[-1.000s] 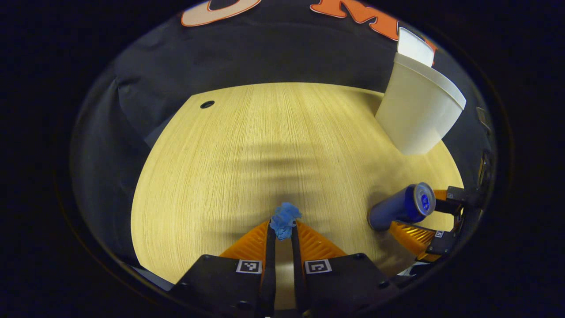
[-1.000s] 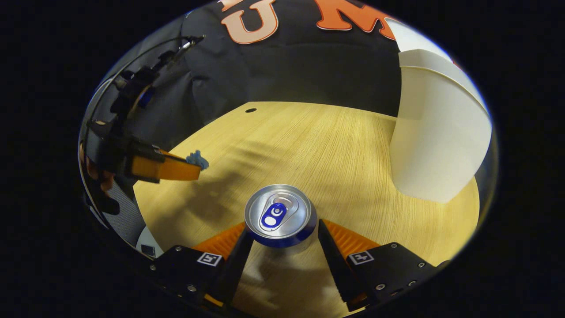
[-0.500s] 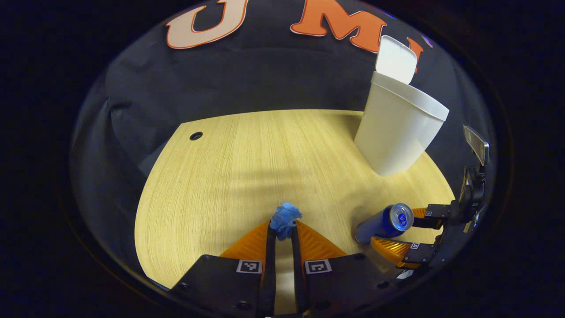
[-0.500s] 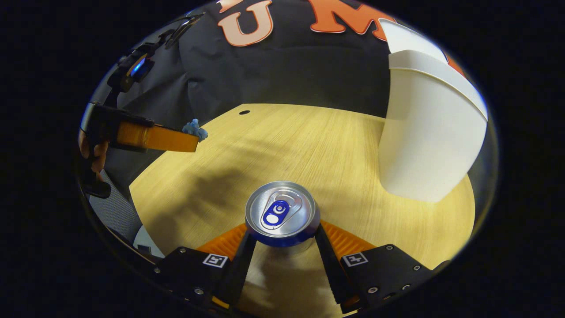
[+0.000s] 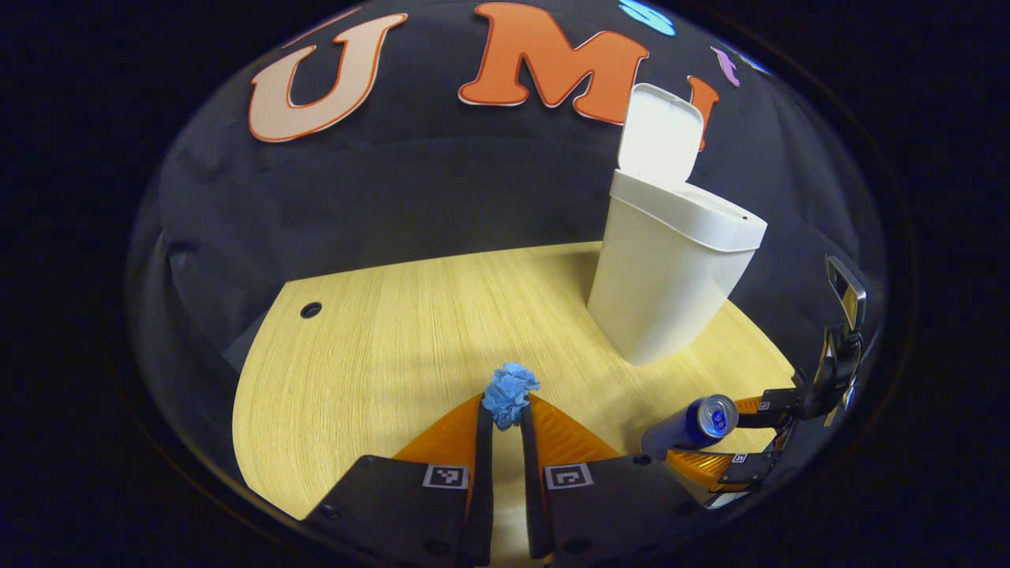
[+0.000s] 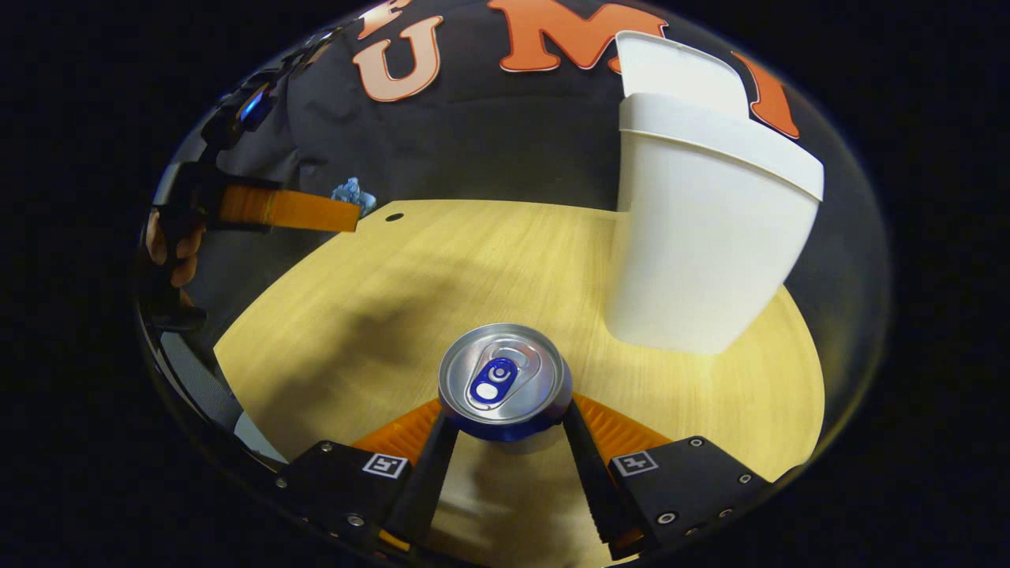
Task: Press the lid of the desktop garbage bin to open it, pick up the crumpled paper on the desktop and throw it into the bin, then pick up the pop can on the desktop and drop it into the bin, and finally close the garbage bin lid.
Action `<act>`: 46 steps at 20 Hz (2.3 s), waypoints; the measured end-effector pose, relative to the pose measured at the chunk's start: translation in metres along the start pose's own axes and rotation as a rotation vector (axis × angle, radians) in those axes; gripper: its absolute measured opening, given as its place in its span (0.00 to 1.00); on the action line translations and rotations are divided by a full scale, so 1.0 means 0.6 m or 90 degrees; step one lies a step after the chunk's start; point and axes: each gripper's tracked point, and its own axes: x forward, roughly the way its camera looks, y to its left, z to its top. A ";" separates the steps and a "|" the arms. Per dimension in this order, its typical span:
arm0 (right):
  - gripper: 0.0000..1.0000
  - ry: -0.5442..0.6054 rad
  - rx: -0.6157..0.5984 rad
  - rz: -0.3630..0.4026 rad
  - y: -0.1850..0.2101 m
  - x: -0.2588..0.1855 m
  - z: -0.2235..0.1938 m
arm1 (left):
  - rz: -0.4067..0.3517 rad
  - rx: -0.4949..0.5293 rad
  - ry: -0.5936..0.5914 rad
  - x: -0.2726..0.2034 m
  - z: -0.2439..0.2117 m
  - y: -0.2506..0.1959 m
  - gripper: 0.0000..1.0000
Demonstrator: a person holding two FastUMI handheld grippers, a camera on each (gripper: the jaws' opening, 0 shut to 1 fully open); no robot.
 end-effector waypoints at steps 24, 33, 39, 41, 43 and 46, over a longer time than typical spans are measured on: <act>0.79 -0.034 0.105 -0.185 -0.207 -0.179 -0.064 | -0.177 0.108 -0.240 0.087 0.358 -0.333 0.23; 0.79 -0.048 0.135 -0.217 -0.239 -0.214 -0.061 | -0.213 0.126 -0.202 0.133 0.353 -0.397 0.64; 0.79 -0.090 0.108 -0.218 -0.257 -0.225 0.015 | -0.193 0.121 -0.220 0.108 0.357 -0.363 0.92; 0.79 -0.105 0.096 -0.218 -0.267 -0.232 0.043 | -0.176 0.115 -0.224 0.094 0.353 -0.336 0.94; 0.79 -0.117 0.082 -0.217 -0.275 -0.232 0.073 | -0.162 0.104 -0.225 0.085 0.345 -0.308 0.97; 0.79 -0.134 0.056 -0.211 -0.278 -0.246 0.113 | -0.138 0.095 -0.223 0.067 0.322 -0.266 0.97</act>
